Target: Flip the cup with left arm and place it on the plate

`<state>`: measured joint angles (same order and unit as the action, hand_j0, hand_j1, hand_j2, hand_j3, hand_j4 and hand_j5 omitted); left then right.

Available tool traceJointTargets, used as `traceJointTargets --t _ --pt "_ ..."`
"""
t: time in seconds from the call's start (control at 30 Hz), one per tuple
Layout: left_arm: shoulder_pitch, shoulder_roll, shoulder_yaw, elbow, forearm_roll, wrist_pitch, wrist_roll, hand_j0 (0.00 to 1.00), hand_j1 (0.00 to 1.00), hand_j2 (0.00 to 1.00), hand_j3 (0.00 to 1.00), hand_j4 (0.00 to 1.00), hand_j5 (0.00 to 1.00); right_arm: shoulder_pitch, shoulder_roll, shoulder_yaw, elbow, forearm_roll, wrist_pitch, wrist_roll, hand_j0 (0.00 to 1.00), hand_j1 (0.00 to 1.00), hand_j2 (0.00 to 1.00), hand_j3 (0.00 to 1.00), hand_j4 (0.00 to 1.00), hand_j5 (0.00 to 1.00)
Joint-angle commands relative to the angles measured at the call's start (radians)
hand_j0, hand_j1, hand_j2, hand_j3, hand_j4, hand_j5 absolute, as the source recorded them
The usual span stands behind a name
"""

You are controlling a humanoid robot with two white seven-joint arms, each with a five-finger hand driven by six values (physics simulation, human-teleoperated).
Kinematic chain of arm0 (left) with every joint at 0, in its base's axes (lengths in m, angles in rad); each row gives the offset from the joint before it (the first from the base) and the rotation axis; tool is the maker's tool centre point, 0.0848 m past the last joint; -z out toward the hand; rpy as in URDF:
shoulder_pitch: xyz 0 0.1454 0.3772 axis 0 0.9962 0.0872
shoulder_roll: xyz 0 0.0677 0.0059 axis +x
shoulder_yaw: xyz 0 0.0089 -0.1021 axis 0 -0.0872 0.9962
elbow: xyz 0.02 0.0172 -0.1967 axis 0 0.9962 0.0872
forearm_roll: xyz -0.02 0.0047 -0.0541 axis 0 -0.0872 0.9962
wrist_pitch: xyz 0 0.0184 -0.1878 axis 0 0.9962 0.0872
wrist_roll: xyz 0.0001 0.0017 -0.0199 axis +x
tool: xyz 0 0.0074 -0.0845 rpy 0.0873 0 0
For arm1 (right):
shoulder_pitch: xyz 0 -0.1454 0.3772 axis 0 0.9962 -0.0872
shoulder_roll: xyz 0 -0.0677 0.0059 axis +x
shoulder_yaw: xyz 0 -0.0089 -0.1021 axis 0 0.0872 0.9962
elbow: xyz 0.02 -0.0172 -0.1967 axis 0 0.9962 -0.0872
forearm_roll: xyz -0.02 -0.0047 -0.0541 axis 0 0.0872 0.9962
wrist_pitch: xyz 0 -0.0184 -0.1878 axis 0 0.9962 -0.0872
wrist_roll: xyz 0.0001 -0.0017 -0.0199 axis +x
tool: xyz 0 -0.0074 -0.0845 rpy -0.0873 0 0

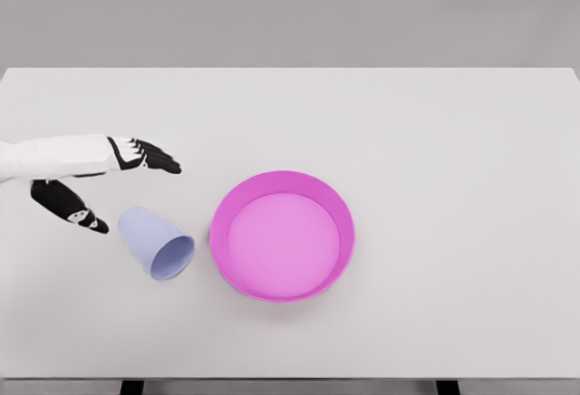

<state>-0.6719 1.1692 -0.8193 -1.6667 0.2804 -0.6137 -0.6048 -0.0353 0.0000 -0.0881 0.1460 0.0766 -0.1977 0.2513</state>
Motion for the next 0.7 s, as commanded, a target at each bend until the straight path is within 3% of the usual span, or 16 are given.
traceJointTargets --t 0.0,0.27,0.47,0.57,0.67 --pt "0.0 0.01 -0.008 -0.008 0.017 0.003 0.0 1.0 1.0 1.0 1.0 1.0 1.0 0.0 0.0 0.005 0.0 0.002 0.0 0.0 1.0 1.0 1.0 1.0 1.0 1.0" --pt "0.043 0.013 -0.009 -0.068 -0.001 0.003 0.0 1.0 1.0 1.0 1.0 1.0 1.0 0.008 0.0 0.004 0.012 -0.001 0.0 0.0 1.0 1.0 1.0 1.0 1.0 1.0" --pt "0.06 0.01 -0.006 -0.021 -0.012 0.003 0.003 1.0 1.0 1.0 1.0 1.0 1.0 0.008 0.0 0.007 0.011 0.0 0.0 0.0 1.0 1.0 1.0 1.0 1.0 1.0" --pt "0.066 -0.083 -0.02 0.056 -0.039 0.003 0.003 1.0 1.0 1.0 1.0 1.0 1.0 0.008 0.0 0.005 0.012 0.0 0.0 0.0 1.0 1.0 1.0 1.0 1.0 1.0" --pt "0.067 -0.106 -0.054 0.107 -0.061 0.003 0.007 1.0 1.0 1.0 1.0 1.0 1.0 0.008 0.0 0.007 0.012 -0.001 0.0 0.0 1.0 1.0 1.0 1.0 1.0 1.0"
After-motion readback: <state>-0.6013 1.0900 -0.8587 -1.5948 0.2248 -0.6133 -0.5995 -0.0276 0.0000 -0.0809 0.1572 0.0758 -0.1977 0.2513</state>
